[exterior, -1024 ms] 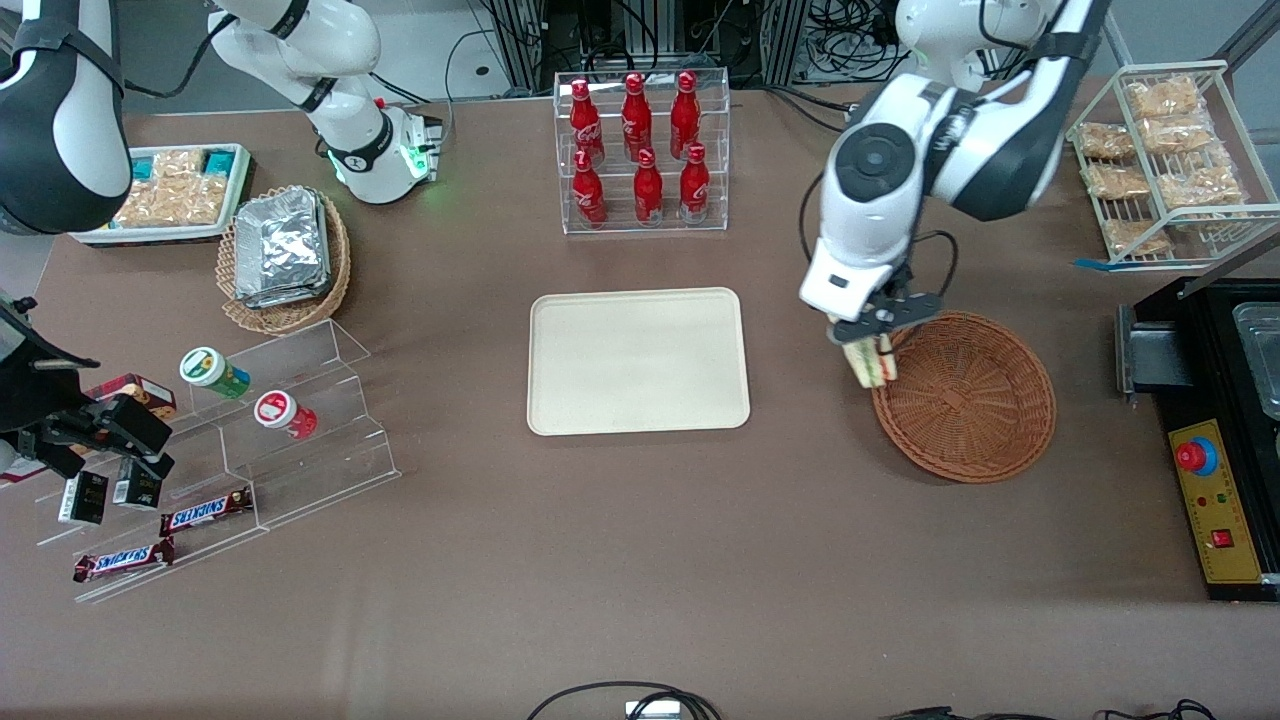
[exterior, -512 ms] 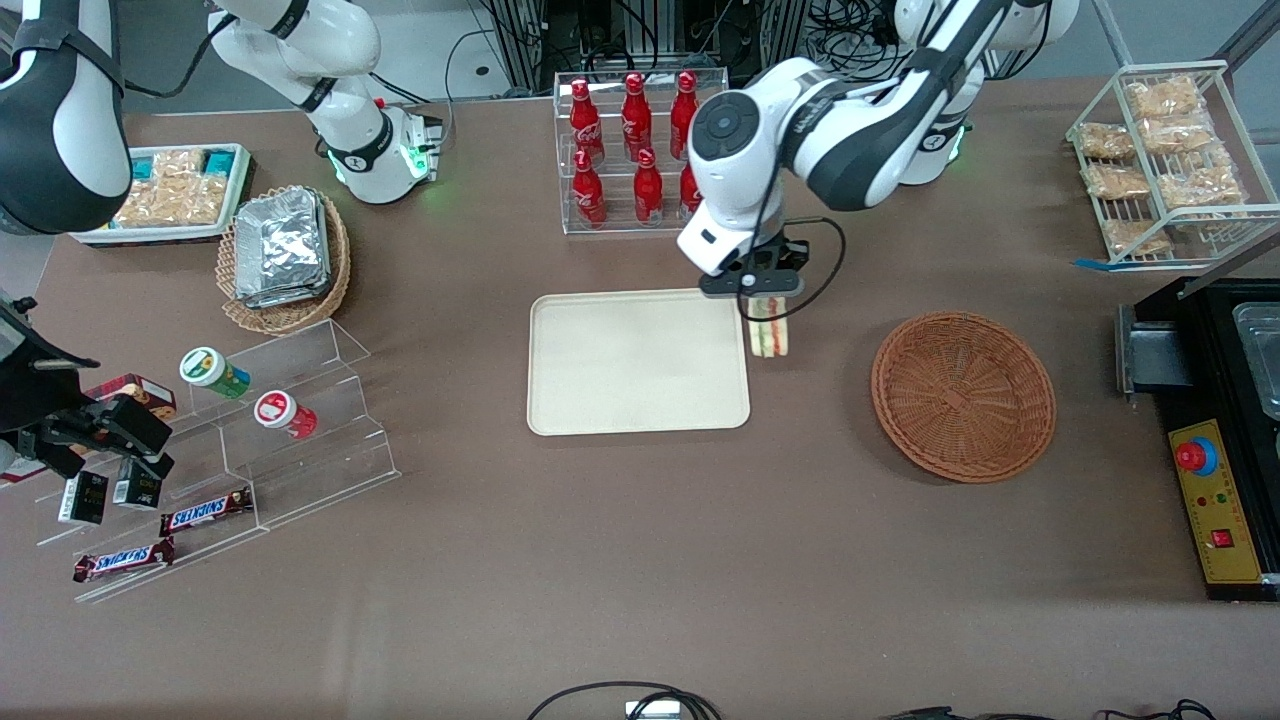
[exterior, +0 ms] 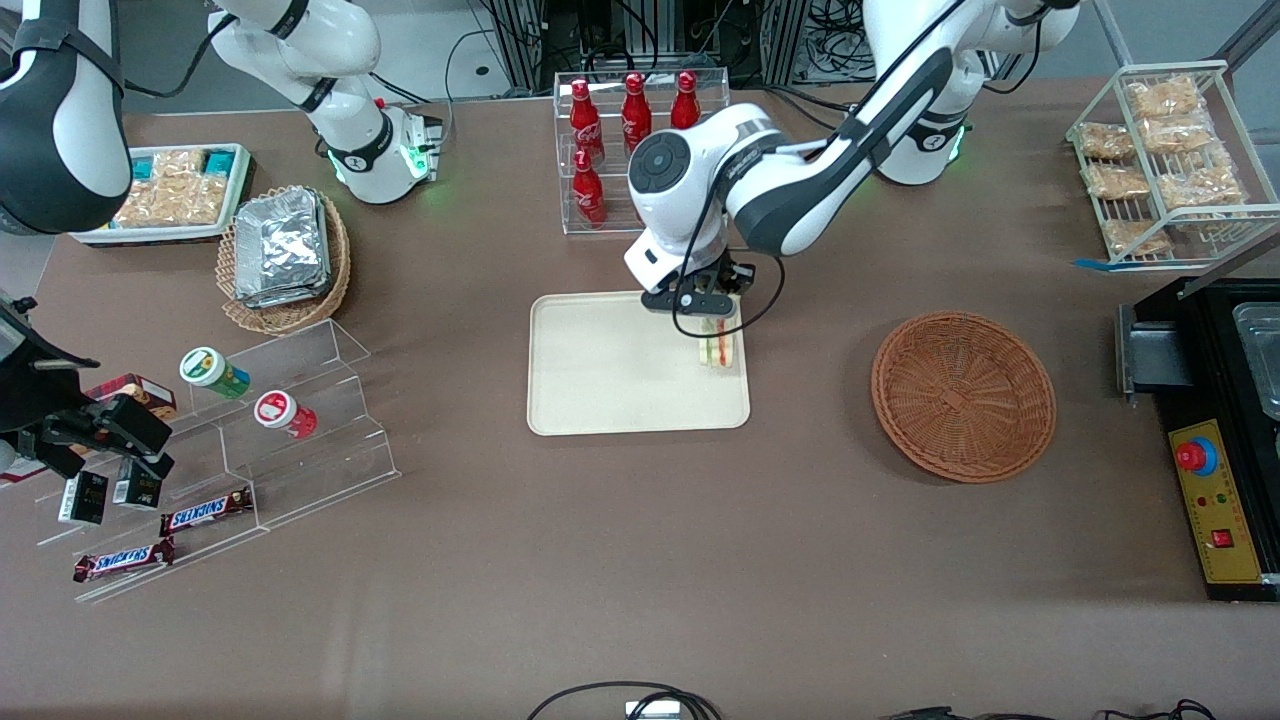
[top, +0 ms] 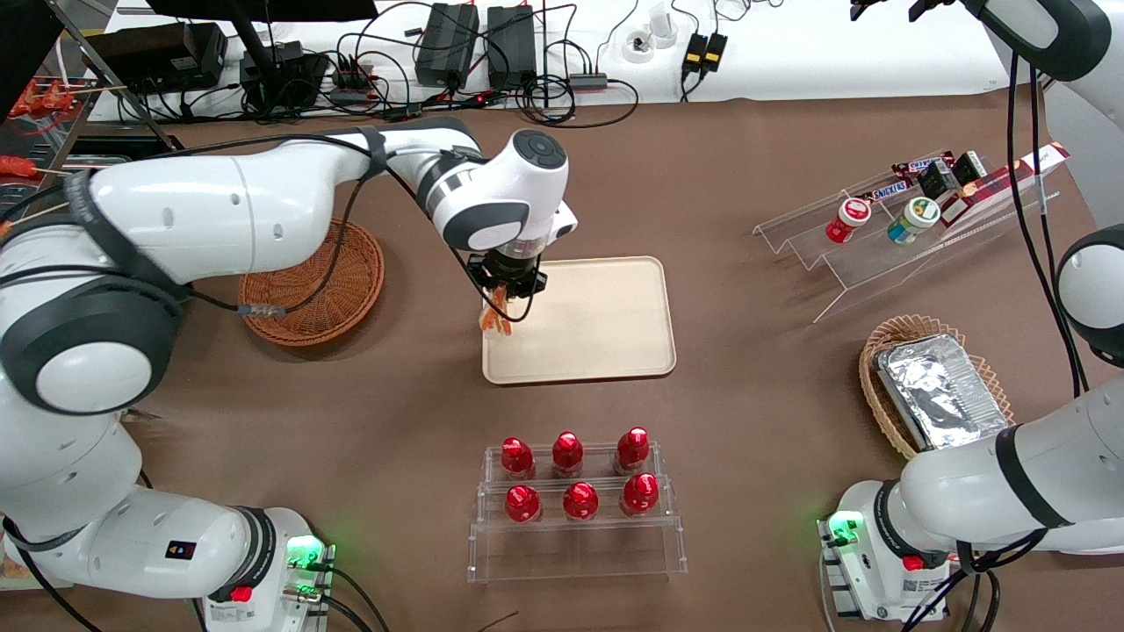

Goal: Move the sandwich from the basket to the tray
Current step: 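Lift the sandwich and carry it with the left gripper over the cream tray, then lower the sandwich onto the tray and open the left gripper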

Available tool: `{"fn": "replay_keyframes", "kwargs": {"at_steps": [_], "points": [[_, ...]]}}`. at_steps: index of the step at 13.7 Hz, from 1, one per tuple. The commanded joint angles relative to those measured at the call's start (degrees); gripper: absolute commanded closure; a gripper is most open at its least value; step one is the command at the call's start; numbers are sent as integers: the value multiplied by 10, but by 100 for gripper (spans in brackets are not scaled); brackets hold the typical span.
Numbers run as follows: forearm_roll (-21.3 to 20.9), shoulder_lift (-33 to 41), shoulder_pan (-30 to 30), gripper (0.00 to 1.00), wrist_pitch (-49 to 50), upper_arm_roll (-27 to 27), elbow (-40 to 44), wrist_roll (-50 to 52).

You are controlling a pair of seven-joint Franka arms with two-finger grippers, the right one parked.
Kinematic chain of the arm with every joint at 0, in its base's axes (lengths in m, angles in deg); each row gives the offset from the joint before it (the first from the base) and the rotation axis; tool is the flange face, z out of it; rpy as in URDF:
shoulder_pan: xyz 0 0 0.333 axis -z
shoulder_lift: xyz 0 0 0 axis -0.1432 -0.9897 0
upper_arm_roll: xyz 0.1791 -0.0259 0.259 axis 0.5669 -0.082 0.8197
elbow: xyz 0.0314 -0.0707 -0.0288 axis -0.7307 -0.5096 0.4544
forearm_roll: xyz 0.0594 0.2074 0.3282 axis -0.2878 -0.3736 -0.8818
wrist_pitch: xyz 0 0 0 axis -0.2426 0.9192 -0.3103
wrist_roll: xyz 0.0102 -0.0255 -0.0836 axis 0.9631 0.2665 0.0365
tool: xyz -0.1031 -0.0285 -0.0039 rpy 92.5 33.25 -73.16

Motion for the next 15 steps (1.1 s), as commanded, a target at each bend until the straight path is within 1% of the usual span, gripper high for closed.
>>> {"fn": "replay_keyframes", "kwargs": {"at_steps": [1,5,6,9,11,14,15], "points": [[-36,-57,27,95,-15,4,33,44],[-71,-112,38,94,-40,5,36,56],[-74,-117,50,94,-45,7,36,62],[-78,-135,54,92,-46,8,35,64],[-88,-145,54,90,-46,8,35,81],[-128,-169,54,84,-46,8,36,129],[-131,-173,54,78,-47,8,36,138]]}}
